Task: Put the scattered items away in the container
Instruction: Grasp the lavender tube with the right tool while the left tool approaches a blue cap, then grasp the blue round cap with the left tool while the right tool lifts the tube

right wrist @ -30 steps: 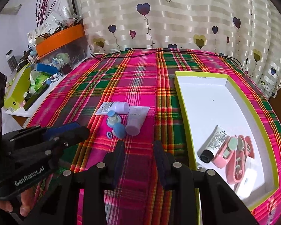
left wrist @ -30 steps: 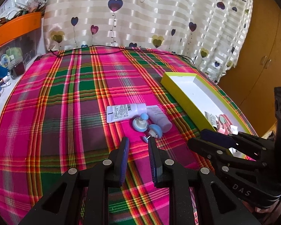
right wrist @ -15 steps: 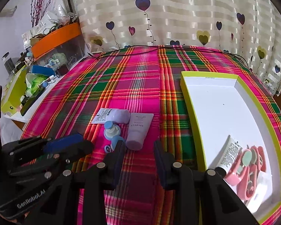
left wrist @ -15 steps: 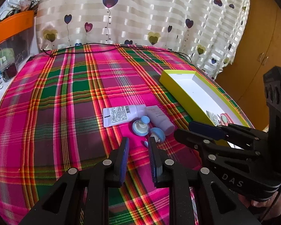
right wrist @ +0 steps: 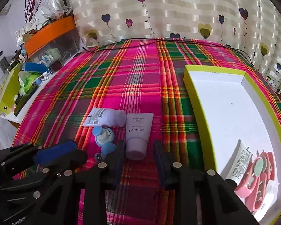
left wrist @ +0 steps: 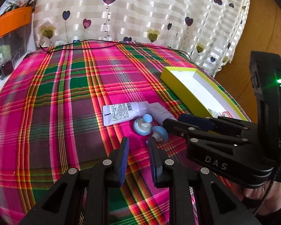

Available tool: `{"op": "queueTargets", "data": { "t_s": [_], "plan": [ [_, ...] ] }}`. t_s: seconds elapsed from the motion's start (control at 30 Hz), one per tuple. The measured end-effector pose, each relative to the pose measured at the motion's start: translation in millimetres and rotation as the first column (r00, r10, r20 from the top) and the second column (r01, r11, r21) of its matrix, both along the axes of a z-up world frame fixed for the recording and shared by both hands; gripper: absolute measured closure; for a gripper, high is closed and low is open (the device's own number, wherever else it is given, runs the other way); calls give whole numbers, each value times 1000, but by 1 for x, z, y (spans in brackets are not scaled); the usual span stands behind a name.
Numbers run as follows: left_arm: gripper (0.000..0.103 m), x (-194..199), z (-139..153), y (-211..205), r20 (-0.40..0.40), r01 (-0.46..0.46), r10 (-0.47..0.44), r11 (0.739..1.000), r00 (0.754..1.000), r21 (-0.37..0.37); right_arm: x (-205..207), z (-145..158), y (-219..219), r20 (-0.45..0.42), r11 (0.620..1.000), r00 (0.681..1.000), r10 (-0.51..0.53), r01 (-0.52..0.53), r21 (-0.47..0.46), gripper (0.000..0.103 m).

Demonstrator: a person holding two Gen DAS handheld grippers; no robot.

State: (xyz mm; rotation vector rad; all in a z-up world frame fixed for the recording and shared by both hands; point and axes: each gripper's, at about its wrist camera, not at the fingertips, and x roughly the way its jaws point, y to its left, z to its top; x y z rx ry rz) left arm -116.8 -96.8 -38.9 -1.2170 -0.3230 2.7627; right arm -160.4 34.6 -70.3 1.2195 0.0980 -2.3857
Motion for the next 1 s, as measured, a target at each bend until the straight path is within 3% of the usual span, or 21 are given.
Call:
{"op": "queueTargets", "data": {
  "t_s": [0.03, 0.37, 0.77, 1.0],
  "plan": [
    [82, 0, 0, 0, -1, 3, -3, 1000, 1000, 2, 0, -1, 0, 2, 1000, 1000, 2, -2, -5, 78],
    [82, -1, 0, 7, -15, 57, -57, 998, 998, 15, 5, 3, 13, -8, 1000, 1000, -4, 4, -23, 79],
    [82, -11, -10, 24, 19, 127, -126, 991, 992, -41, 17, 6, 24, -9, 999, 1000, 1, -2, -48, 79],
    [81, -10, -11, 26, 25, 147, -146, 989, 989, -34, 20, 9, 28, -14, 998, 1000, 1, -1, -56, 79]
  ]
}}
